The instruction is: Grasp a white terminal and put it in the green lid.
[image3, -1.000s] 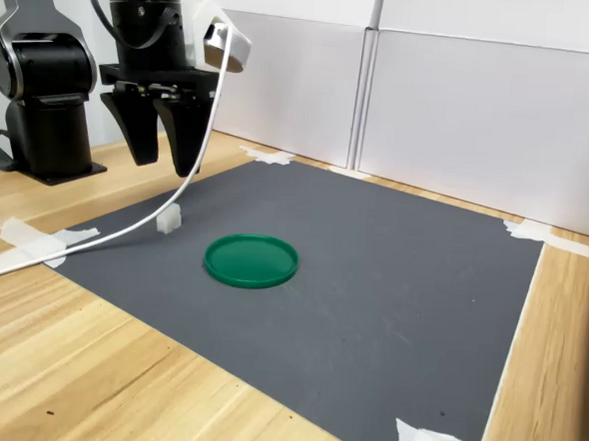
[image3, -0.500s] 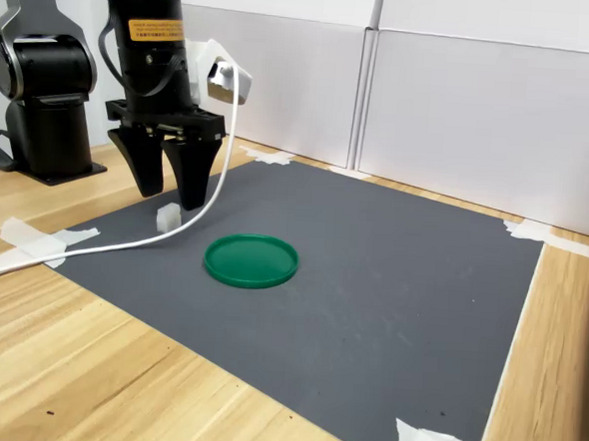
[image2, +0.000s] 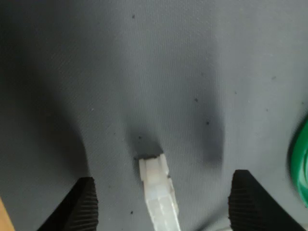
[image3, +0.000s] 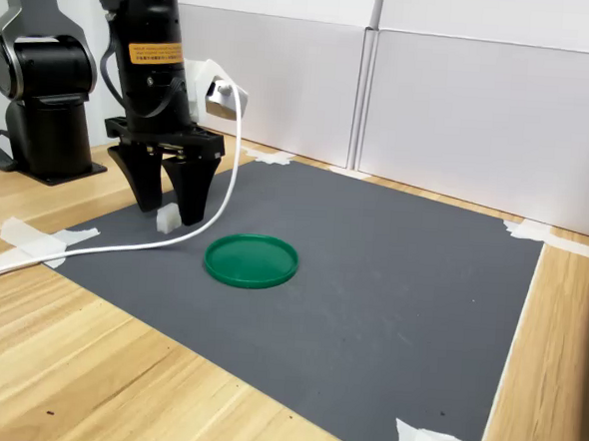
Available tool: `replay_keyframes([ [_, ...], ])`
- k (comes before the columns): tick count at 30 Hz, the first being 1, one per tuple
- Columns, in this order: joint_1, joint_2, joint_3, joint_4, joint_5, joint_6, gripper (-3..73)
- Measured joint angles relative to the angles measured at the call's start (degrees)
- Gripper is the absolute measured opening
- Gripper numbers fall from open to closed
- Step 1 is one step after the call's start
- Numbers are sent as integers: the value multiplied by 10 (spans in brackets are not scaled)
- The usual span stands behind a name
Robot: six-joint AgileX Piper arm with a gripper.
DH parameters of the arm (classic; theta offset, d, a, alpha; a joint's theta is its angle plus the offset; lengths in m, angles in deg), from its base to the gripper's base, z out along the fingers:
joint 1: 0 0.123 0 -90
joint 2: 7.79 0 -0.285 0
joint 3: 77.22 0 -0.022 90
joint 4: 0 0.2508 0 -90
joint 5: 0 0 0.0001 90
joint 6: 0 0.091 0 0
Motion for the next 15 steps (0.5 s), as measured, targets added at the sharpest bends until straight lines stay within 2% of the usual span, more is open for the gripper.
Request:
replay_keyframes([
  [3,0,0,0,0,-1,0,625],
  [5,0,0,0,0,-1,3,567],
  [15,0,6,0,-6,-4,24,150],
])
